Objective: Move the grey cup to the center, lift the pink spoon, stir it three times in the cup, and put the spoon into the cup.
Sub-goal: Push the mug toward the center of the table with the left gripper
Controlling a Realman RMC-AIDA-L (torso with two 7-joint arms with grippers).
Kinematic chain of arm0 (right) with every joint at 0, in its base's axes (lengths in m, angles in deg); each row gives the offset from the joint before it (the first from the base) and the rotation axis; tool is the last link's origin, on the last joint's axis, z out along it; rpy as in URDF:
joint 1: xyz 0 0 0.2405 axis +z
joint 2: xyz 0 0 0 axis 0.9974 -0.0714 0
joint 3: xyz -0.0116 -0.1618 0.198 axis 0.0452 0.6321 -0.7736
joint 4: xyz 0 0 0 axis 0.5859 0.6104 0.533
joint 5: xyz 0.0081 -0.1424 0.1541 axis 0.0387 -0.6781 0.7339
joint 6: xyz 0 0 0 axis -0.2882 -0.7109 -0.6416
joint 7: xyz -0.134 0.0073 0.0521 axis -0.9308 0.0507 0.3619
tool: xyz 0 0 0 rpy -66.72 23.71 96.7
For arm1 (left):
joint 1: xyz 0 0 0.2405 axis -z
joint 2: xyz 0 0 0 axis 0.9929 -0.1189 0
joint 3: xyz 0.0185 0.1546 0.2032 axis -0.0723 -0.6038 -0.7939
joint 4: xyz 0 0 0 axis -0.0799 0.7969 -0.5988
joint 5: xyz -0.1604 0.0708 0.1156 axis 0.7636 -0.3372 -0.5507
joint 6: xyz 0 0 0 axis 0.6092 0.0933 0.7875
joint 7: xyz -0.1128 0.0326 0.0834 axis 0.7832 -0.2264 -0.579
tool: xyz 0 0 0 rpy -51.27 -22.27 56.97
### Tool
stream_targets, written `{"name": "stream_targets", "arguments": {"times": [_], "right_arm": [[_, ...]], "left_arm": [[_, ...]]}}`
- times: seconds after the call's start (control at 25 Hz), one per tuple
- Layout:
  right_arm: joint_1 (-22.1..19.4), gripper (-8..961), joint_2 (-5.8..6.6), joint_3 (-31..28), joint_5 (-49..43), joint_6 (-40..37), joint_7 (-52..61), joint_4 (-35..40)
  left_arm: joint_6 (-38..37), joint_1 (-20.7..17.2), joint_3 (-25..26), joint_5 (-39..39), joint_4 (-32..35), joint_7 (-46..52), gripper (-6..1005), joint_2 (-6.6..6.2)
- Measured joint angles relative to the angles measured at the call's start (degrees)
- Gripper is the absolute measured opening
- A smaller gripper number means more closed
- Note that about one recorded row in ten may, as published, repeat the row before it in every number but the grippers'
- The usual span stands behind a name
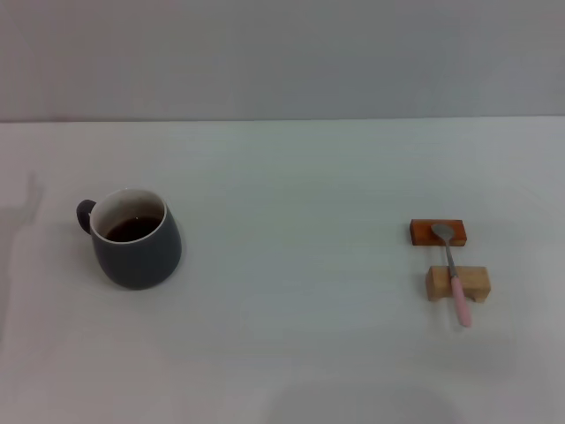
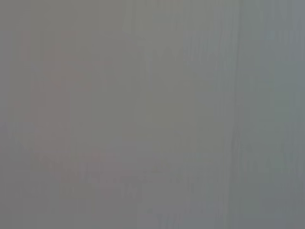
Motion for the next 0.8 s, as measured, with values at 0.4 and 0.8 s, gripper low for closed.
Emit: {"name": "stream_targets", "arguments": {"times": [0.4, 0.8], "right_arm": [[-0.1, 760, 0.0, 1.0, 0.1, -1.2, 0.4, 3.3], [1.3, 761, 0.0, 1.4, 1.4, -2.2, 0.5, 4.5]], "left_arm": [[-0.1, -1.6, -2.3, -0.3, -1.3, 2.0, 816, -0.01], [1.3, -0.8, -9.4, -0.4, -5.6, 1.6, 814, 0.23]]}}
